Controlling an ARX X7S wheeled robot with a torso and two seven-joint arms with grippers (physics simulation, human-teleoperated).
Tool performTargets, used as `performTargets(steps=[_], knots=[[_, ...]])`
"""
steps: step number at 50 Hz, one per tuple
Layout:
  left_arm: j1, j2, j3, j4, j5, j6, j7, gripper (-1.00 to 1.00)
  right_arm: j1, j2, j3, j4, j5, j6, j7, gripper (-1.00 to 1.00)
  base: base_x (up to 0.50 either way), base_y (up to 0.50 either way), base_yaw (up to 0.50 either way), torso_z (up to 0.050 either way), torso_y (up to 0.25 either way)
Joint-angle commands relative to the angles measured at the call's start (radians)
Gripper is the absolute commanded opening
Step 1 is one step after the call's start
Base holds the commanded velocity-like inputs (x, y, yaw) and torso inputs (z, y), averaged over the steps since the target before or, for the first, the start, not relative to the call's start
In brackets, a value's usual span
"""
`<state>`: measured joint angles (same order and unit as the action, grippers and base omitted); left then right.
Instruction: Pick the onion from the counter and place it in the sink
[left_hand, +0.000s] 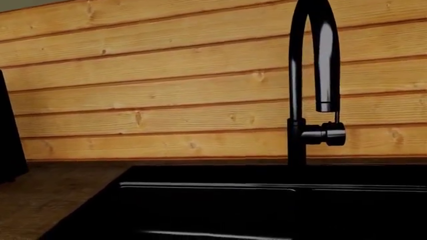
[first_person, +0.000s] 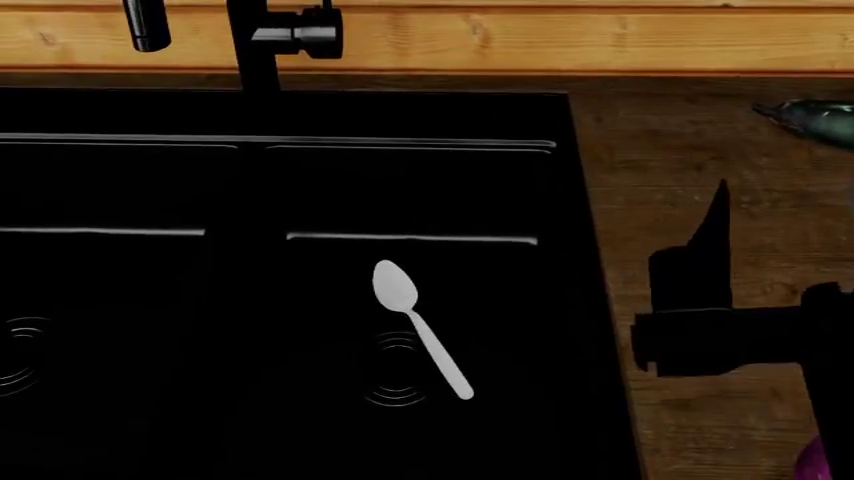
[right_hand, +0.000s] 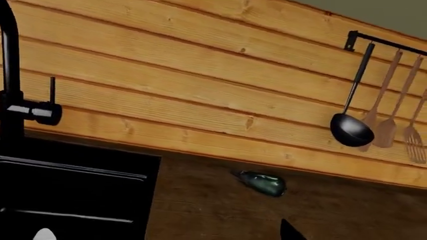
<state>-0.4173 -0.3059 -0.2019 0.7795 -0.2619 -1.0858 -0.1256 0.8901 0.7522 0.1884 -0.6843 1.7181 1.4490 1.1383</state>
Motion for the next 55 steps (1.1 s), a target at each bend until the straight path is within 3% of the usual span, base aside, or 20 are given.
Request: performTargets(steps=[1,9,20,40,55], knots=[[0.01,-0.001,0.007,-0.017,0.0,0.015,-0.001,1.0,0.113,0.232,-0.206,0.156,0.414,-0.112,0.337,1.0,0.0,0.0,0.0,0.0,0.0],[0.028,-0.003,0.003,-0.027,0.003,0.031,-0.004,1.0,0.014,0.338,-0.233,0.139,0.525,-0.201,0.378,1.0,0.0,0.0,0.0,0.0,0.0],[0.05,-0.003,0.01,-0.047,0.006,0.06,-0.005,1.0,-0.156,0.341,-0.133,0.123,0.484,-0.225,0.321,1.0,0.0,0.0,0.0,0.0,0.0],[0.068,-0.001,0.012,-0.072,0.002,0.084,-0.006,1.0,-0.239,0.336,-0.147,0.152,0.432,-0.216,0.272,1.0,0.0,0.0,0.0,0.0,0.0],[0.082,0.002,0.013,-0.095,-0.001,0.11,-0.005,1.0,-0.358,0.343,-0.078,0.13,0.448,-0.256,0.253,1.0,0.0,0.0,0.0,0.0,0.0]])
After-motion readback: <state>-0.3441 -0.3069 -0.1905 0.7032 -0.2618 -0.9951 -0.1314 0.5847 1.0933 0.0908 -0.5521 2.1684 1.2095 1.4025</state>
